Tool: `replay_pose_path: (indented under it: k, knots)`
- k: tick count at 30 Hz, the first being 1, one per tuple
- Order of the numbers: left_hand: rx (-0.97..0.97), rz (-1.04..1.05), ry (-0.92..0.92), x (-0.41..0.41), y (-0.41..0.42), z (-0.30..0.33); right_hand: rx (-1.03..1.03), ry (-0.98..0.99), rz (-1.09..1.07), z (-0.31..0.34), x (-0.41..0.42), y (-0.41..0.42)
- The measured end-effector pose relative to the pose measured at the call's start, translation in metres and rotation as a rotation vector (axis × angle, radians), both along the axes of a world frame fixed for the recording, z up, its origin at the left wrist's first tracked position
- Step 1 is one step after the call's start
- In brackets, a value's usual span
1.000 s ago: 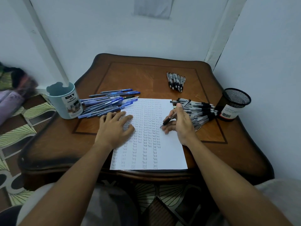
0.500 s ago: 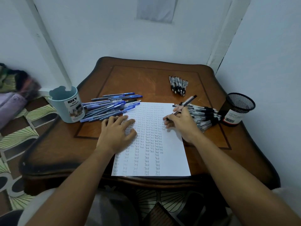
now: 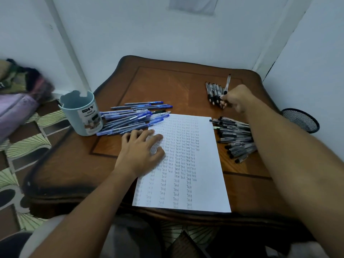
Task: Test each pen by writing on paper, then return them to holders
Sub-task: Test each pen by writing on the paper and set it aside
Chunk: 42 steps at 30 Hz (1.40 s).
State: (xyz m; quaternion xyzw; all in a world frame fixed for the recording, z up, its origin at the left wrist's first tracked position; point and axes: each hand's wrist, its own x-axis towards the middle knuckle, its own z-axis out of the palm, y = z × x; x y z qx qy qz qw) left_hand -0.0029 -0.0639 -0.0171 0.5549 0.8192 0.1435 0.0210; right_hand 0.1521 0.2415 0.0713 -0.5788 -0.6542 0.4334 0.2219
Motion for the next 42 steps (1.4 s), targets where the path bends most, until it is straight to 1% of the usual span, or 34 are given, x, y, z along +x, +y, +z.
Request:
replay_pose_path:
  k: [3, 10, 18, 21, 25, 28, 31, 42]
  knots:
    - [0.006, -0.005, -0.002, 0.001, 0.0, 0.0, 0.079, -0.068, -0.034, -0.01, -0.002, 0.014]
    - [-0.011, 0.005, 0.005, 0.0, -0.001, 0.0, 0.18, -0.239, -0.071, -0.032, -0.003, 0.034]
    - [-0.005, 0.004, 0.001, -0.002, -0.001, 0.0, 0.253, -0.321, 0.034, -0.015, 0.0, 0.009]
    - [-0.001, 0.003, 0.004, -0.002, -0.001, -0.001, 0.303, -0.354, 0.119, -0.003, 0.009, -0.007]
    - [-0.003, 0.005, 0.01, -0.002, 0.0, -0.002, 0.277, -0.531, 0.372, 0.005, 0.028, -0.028]
    - [-0.005, 0.007, 0.021, -0.002, 0.001, -0.002, 0.255, -0.614, 0.452, 0.003, 0.041, -0.035]
    - [-0.008, 0.005, 0.025, -0.001, 0.0, -0.002, 0.279, -0.646, 0.461, -0.001, 0.046, -0.039]
    - [0.015, 0.01, 0.021, -0.002, -0.001, -0.004, 0.337, -0.663, 0.471, 0.0, 0.047, -0.043]
